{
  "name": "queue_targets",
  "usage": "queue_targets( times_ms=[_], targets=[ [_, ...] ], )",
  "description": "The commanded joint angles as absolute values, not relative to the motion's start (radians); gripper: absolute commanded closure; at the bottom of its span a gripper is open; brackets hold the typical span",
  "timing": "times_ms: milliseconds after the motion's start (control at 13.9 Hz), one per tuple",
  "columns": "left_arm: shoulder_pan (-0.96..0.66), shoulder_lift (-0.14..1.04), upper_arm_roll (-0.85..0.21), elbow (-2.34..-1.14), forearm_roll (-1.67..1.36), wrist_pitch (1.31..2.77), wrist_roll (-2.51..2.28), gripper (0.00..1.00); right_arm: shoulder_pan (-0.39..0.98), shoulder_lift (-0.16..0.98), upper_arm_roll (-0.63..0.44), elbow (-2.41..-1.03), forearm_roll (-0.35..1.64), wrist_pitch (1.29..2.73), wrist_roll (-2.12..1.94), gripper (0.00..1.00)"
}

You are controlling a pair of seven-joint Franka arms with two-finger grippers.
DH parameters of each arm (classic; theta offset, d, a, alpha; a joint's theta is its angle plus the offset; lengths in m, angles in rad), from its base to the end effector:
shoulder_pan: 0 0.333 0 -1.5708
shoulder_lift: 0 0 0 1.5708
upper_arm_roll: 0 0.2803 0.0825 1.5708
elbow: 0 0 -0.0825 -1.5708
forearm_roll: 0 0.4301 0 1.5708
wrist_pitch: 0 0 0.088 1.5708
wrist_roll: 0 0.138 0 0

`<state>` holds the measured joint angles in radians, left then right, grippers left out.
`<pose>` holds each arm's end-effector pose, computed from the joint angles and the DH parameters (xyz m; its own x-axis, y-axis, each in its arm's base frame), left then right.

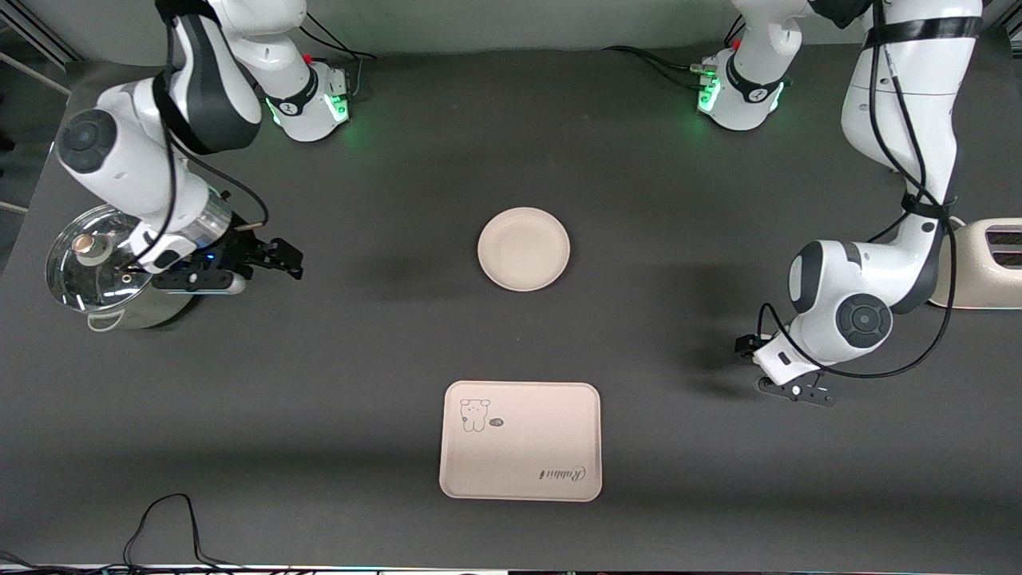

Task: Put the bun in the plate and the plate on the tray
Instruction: 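Grasp the bun with the left gripper while the right gripper moves toward the plate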

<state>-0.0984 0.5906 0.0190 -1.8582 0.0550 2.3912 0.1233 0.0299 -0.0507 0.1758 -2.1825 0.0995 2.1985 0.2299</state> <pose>0.6409 -0.0489 0.0989 0.9680 -0.2428 -0.0638 -0.2454 -0.9687 -0.0381 0.5601 0.1228 0.3261 0.9956 -0.0817 0.0451 -0.0776 -0.9931 -0.0878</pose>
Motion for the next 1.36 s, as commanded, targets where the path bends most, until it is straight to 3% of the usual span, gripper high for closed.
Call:
queue_targets(
  times_ms=[0, 144, 287, 359, 503, 575, 862, 1006, 1077, 1149, 1221, 1293],
  targets=[
    [-0.095, 0.571, 0.021, -1.917, 0.064, 2.450, 0.140, 0.01, 0.028, -0.028, 0.207, -2.184, 0.114, 2.223, 0.267, 0.00],
    [-0.094, 0.569, 0.021, -1.928, 0.063, 2.456, 0.141, 0.04, 0.028, -0.018, 0.210, -2.195, 0.115, 2.223, 0.291, 0.00],
    [-0.092, 0.568, 0.021, -1.936, 0.061, 2.457, 0.141, 0.14, 0.041, -0.006, 0.225, -2.204, 0.118, 2.236, 0.346, 0.00],
    [-0.094, 0.568, 0.021, -1.937, 0.061, 2.460, 0.141, 0.27, 0.046, 0.003, 0.242, -2.204, 0.141, 2.252, 0.376, 0.00],
    [-0.092, 0.566, 0.021, -1.937, 0.061, 2.461, 0.141, 0.63, 0.046, 0.020, 0.284, -2.218, 0.155, 2.292, 0.400, 0.00],
    [-0.094, 0.566, 0.021, -1.937, 0.061, 2.459, 0.141, 0.72, 0.046, 0.031, 0.293, -2.232, 0.155, 2.331, 0.400, 0.00],
    [-0.087, 0.557, 0.021, -1.924, 0.058, 2.441, 0.141, 0.72, 0.052, 0.109, 0.368, -2.237, 0.160, 2.442, 0.460, 0.00],
    [-0.089, 0.537, 0.021, -1.904, 0.054, 2.387, 0.138, 0.71, 0.052, 0.141, 0.382, -2.226, 0.158, 2.477, 0.465, 0.07],
    [-0.090, 0.522, 0.021, -1.876, 0.052, 2.329, 0.135, 0.70, 0.052, 0.159, 0.383, -2.209, 0.156, 2.483, 0.460, 0.13],
    [-0.098, 0.497, 0.021, -1.849, 0.049, 2.253, 0.126, 0.69, 0.052, 0.182, 0.383, -2.191, 0.156, 2.487, 0.459, 0.26],
    [-0.103, 0.467, 0.017, -1.829, 0.048, 2.174, 0.103, 0.69, 0.052, 0.192, 0.390, -2.175, 0.156, 2.487, 0.451, 0.82],
    [-0.106, 0.430, -0.001, -1.810, 0.048, 2.101, 0.075, 0.69, 0.052, 0.202, 0.396, -2.169, 0.156, 2.487, 0.453, 1.00]
  ],
)
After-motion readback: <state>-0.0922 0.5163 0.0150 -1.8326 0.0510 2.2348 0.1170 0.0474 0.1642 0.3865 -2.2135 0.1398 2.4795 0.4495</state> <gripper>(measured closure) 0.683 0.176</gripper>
